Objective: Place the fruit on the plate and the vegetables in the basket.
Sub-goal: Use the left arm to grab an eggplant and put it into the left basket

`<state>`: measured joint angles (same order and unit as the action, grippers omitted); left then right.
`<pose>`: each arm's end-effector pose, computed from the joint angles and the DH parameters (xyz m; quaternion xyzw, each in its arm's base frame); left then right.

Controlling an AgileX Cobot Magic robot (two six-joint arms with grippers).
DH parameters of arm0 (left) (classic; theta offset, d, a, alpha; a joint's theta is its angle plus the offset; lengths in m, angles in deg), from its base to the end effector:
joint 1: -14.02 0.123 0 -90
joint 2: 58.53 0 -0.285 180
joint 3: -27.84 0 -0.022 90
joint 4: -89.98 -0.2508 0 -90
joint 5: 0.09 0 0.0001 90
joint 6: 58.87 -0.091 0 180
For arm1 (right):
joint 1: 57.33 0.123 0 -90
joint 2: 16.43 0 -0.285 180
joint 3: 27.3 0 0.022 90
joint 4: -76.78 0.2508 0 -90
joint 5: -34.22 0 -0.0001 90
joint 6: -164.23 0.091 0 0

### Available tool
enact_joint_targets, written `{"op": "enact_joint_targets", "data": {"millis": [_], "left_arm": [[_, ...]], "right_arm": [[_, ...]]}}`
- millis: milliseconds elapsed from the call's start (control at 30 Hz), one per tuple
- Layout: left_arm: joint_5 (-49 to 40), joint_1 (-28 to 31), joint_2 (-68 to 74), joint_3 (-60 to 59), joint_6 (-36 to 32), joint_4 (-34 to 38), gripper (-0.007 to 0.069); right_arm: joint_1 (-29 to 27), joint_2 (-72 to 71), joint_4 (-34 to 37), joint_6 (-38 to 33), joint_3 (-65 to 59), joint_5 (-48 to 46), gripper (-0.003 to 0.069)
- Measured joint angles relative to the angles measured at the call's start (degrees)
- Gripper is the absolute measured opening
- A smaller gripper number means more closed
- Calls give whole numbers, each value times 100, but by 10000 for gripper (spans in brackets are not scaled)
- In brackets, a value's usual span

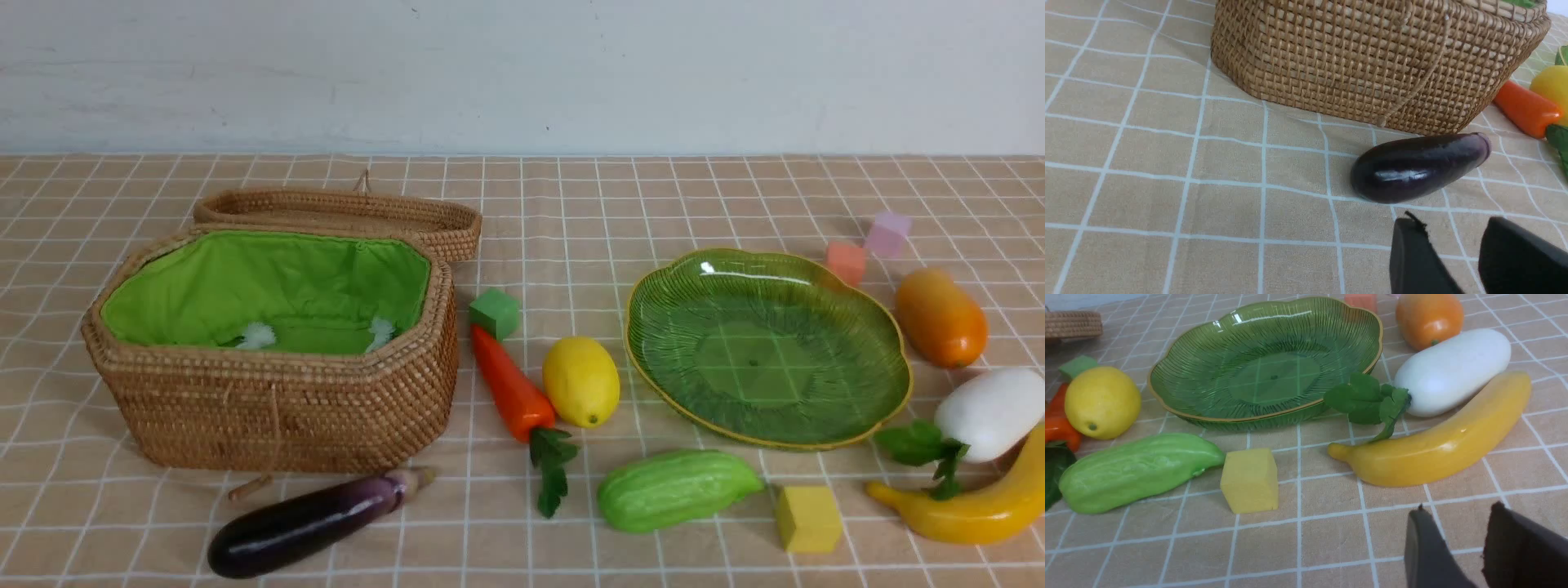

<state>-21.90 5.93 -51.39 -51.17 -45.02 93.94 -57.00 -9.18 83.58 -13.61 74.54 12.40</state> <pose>0.0516 -0.0097 0.1691 -0.0590 0.8064 -0.1406 0.5714 0.0524 0.0043 0.1742 0.0441 0.8030 0.0633 0.5909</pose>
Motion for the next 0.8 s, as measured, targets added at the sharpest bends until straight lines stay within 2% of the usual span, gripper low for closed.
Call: {"op": "enact_joint_targets", "data": {"millis": [600, 800], "left_arm": [[105, 0, 0, 0, 54, 63, 239], [1372, 0, 0, 0, 1137, 1926, 239]], "right_arm": [[0, 0, 0, 0, 0, 0, 238], [0, 0, 0, 0, 0, 0, 238]]}}
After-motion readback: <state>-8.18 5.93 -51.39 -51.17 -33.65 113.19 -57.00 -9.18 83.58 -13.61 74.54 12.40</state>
